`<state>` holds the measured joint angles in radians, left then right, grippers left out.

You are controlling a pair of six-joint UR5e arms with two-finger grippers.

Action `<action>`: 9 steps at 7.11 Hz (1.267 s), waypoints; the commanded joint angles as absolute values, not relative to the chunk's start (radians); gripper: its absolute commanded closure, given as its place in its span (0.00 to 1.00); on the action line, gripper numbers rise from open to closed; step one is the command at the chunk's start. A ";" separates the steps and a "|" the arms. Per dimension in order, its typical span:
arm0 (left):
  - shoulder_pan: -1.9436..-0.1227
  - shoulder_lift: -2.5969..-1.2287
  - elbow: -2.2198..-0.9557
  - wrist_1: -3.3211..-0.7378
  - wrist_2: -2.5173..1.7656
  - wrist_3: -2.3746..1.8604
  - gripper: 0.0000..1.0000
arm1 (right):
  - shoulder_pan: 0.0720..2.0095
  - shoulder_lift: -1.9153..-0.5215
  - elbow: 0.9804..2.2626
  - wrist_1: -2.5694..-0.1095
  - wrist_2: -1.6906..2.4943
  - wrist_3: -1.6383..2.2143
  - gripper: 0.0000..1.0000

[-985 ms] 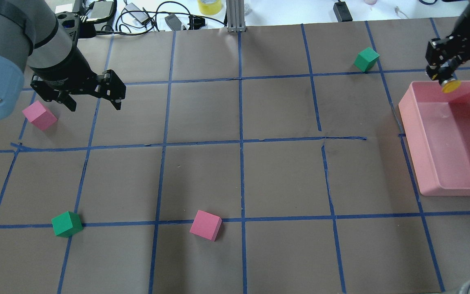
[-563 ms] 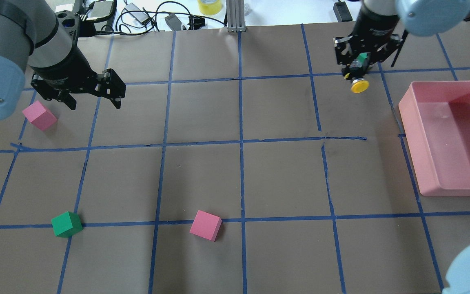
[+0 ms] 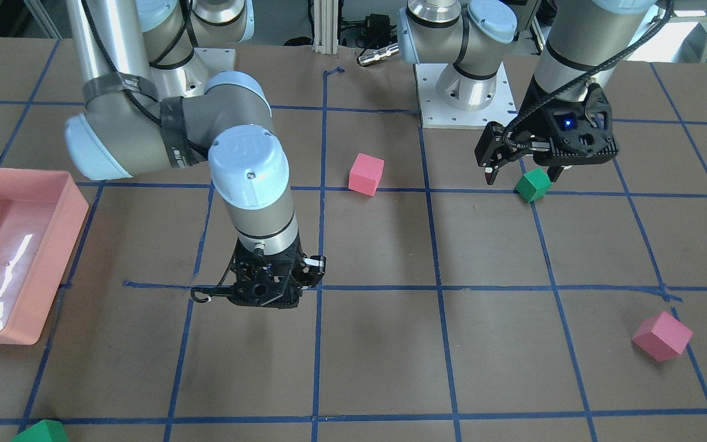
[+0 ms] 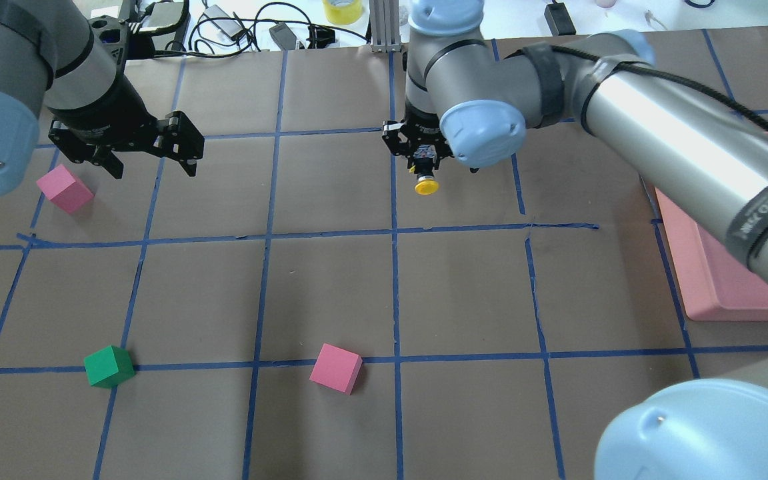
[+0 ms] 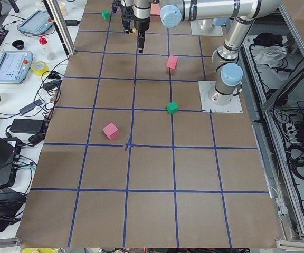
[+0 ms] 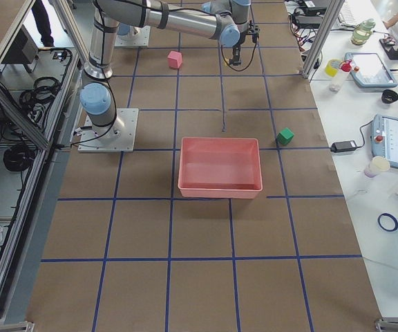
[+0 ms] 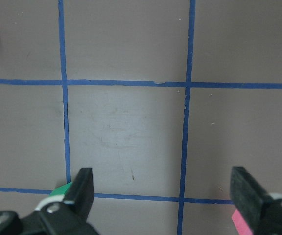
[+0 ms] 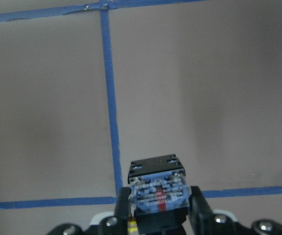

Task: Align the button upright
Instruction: 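Carry the button switch to the table center and lower it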

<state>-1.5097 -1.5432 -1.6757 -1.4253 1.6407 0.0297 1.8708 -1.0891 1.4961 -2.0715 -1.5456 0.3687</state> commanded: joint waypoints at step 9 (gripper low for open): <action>-1.513 -1.546 -1.680 -1.427 1.640 0.028 0.00 | 1.953 -0.965 1.585 -2.235 -1.537 0.410 0.46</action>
<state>-1.5120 -1.5464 -1.6804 -1.4268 1.6382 0.0217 1.9539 -0.9635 1.5768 -2.2321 -1.5387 0.4108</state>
